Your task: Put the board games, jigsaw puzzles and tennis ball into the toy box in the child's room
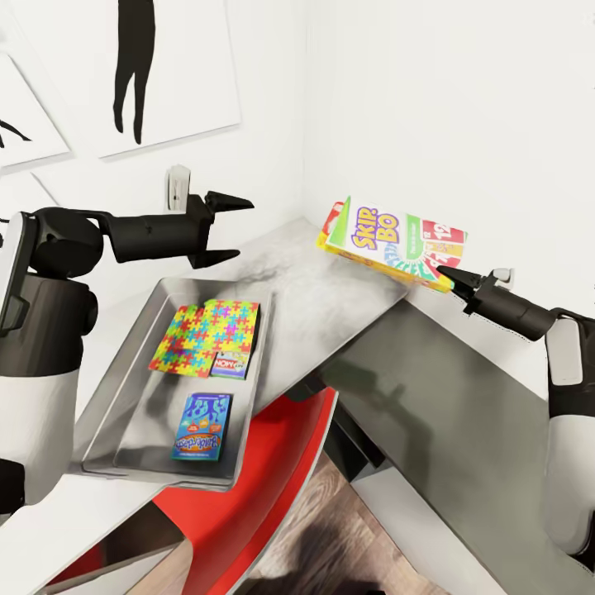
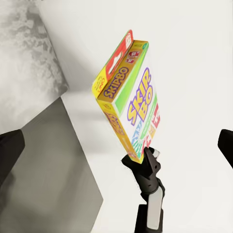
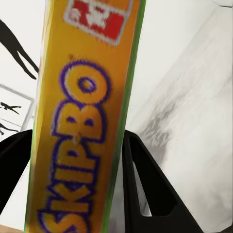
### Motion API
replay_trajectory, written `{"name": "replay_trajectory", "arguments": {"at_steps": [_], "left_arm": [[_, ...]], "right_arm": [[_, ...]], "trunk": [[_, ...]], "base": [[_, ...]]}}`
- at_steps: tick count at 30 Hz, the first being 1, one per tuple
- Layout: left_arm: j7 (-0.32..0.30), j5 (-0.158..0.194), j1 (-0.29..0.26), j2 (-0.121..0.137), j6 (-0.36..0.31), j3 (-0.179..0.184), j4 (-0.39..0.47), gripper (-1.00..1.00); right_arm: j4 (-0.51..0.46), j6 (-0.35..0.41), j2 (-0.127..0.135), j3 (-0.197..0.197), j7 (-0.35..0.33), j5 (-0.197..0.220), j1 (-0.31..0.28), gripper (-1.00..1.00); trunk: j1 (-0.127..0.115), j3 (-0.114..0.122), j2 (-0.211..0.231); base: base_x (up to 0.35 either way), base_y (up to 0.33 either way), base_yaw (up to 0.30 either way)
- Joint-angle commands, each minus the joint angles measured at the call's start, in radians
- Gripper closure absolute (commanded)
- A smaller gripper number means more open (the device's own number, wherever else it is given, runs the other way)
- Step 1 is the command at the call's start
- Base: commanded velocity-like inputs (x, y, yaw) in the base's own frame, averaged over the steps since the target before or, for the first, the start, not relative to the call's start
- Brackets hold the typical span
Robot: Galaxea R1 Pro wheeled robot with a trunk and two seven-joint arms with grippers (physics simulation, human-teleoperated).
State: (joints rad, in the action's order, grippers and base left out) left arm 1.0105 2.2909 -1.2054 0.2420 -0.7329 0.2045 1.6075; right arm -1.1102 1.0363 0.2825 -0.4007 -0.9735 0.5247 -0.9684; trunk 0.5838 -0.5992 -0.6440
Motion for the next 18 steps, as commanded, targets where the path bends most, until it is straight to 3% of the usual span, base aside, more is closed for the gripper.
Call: {"name": "replay_trajectory", "arguments": {"at_steps": [1, 9, 18], "left_arm": [[0.009, 0.007, -0.003, 0.000, 0.000, 0.001, 0.000, -1.00], [-0.004, 0.007, 0.002, -0.002, -0.001, 0.000, 0.000, -1.00], [-0.010, 0.007, 0.005, -0.004, -0.002, 0.004, 0.000, -1.00]], "right_arm": [[0.001, 0.011, 0.003, -0.001, -0.005, -0.005, -0.007, 1.00], [0.002, 0.011, 0.013, 0.003, -0.004, -0.005, -0.016, 1.00], [0.004, 0.011, 0.014, 0.007, -0.005, -0.007, -0.008, 1.00]], "trunk": [[0.000, 0.001, -0.001], [0.000, 0.014, -0.001], [0.000, 0.028, -0.001]], "base": [[0.000, 0.000, 0.000], [-0.027, -0.012, 0.000], [-0.221, -0.101, 0.000]]}}
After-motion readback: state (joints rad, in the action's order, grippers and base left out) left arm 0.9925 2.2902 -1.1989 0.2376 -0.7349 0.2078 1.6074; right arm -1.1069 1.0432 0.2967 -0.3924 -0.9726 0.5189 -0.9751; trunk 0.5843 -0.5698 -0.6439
